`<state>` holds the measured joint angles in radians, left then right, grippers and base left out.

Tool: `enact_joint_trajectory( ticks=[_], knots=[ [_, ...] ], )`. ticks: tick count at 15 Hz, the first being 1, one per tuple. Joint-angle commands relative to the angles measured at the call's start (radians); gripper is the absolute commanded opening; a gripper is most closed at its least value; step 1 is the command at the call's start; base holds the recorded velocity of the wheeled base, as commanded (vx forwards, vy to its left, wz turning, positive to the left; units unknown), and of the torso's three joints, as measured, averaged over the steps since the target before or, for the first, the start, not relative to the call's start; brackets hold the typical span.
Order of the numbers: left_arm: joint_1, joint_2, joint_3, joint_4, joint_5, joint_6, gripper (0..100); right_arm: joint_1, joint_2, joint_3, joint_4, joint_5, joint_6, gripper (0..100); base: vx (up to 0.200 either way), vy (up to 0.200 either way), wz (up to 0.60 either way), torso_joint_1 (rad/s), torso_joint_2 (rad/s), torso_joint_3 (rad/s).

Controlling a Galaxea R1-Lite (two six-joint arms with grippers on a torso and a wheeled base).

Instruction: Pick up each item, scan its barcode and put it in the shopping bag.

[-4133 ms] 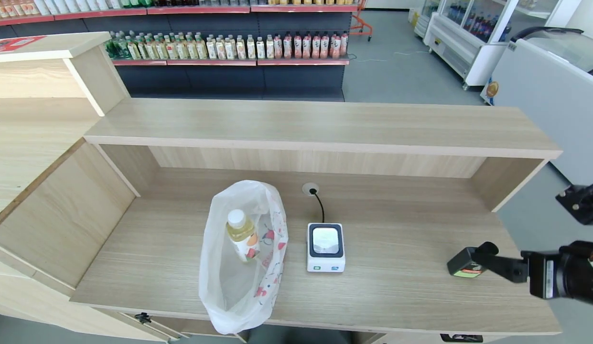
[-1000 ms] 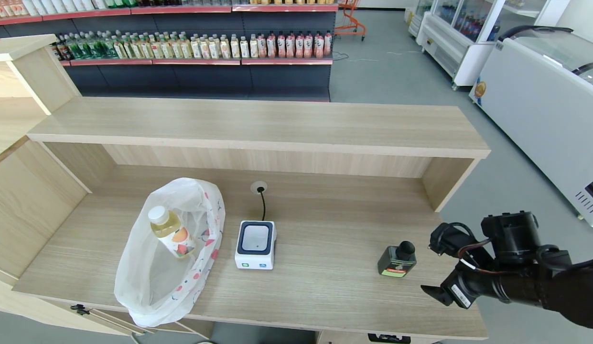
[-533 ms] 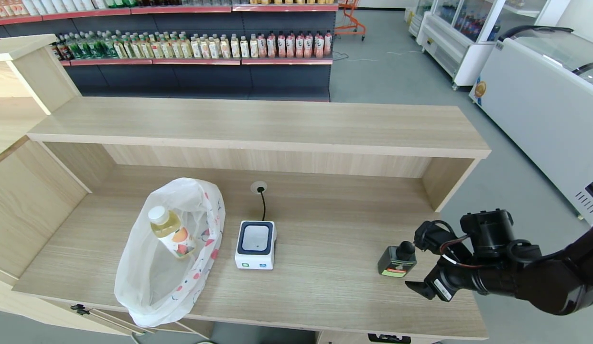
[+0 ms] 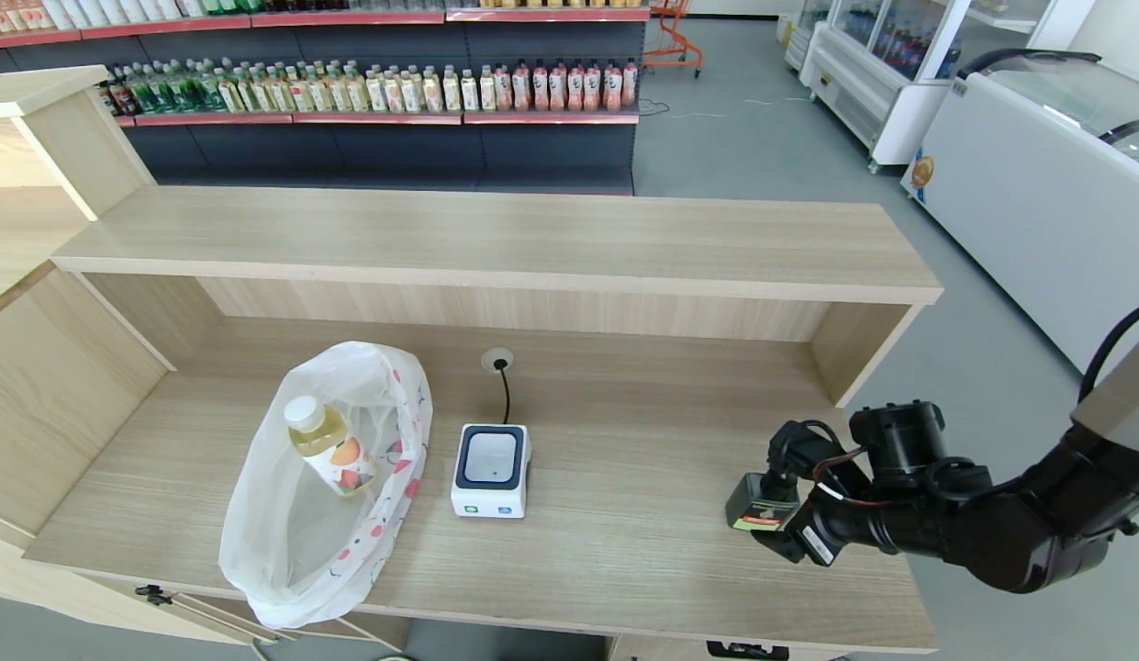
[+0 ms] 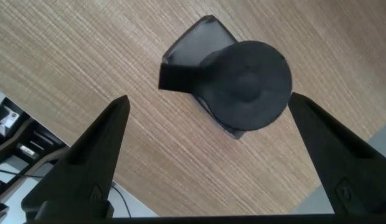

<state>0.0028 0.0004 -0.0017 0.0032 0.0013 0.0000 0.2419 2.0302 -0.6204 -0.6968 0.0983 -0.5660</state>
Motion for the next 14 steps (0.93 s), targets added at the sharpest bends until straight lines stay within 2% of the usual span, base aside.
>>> enact_joint_trajectory(
  ticks=[1, 5, 6, 11, 14],
  knots=[
    [0.000, 0.000, 0.000, 0.000, 0.000, 0.000, 100, 0.020, 0.036, -0.013, -0.001, 0.000, 0.000, 100, 0.000, 0.000, 0.00, 0.000, 0.00, 0.000],
    [0.000, 0.000, 0.000, 0.000, 0.000, 0.000, 100, 0.048, 0.104, -0.042, -0.058, -0.002, 0.003, 100, 0.000, 0.000, 0.00, 0.000, 0.00, 0.000],
    [0.000, 0.000, 0.000, 0.000, 0.000, 0.000, 100, 0.051, 0.110, -0.051, -0.061, -0.003, 0.003, 0, 0.000, 0.000, 0.00, 0.000, 0.00, 0.000],
    [0.000, 0.000, 0.000, 0.000, 0.000, 0.000, 100, 0.046, 0.100, -0.050, -0.069, -0.006, 0.009, 0, 0.000, 0.000, 0.00, 0.000, 0.00, 0.000],
    [0.000, 0.000, 0.000, 0.000, 0.000, 0.000, 100, 0.034, -0.030, -0.021, -0.073, -0.038, 0.003, 0, 0.000, 0.000, 0.00, 0.000, 0.00, 0.000]
  ],
)
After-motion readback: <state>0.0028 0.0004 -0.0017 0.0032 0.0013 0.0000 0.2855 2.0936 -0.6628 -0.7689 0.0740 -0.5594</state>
